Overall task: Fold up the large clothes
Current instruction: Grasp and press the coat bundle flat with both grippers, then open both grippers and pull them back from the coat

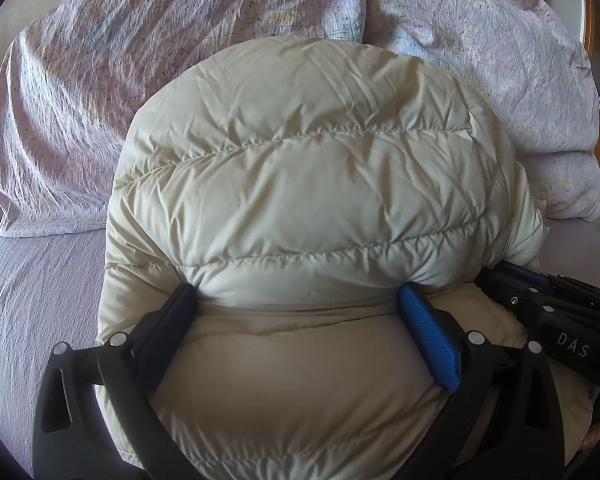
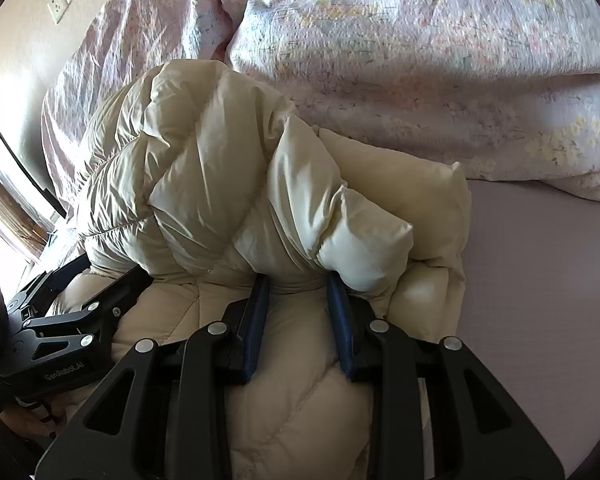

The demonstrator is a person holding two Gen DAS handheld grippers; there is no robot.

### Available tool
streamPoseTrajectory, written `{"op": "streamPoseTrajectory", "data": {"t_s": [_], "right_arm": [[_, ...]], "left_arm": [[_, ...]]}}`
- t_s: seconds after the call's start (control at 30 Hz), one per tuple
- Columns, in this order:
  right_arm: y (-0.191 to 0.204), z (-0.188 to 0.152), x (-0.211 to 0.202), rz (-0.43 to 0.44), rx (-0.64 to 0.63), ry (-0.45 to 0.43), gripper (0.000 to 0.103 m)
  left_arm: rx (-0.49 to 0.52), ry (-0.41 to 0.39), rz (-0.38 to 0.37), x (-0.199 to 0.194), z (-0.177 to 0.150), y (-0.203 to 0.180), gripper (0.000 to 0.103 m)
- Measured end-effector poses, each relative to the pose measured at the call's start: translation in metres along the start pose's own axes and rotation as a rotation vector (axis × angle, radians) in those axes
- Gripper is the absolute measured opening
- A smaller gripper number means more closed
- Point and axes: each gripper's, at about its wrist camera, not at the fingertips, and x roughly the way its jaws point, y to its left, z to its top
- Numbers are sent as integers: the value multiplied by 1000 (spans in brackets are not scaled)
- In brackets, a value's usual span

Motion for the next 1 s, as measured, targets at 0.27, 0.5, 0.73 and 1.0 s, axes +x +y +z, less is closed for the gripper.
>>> {"op": "streamPoseTrajectory", "data": {"t_s": [0.27, 0.5, 0.73, 1.0], "right_arm": [[0, 0, 2, 1, 4, -3, 31], [0, 0, 3, 2, 5, -5, 31], [4, 7, -2, -11, -2, 22, 33], [27, 11, -66, -188, -21, -31, 76]], "left_arm": [[1, 1, 0, 3, 1, -1, 100], [6, 7, 5, 2, 1, -1, 101], [24, 12, 7, -5, 4, 2, 101], [-29, 9, 4, -65, 11, 39, 100]]}}
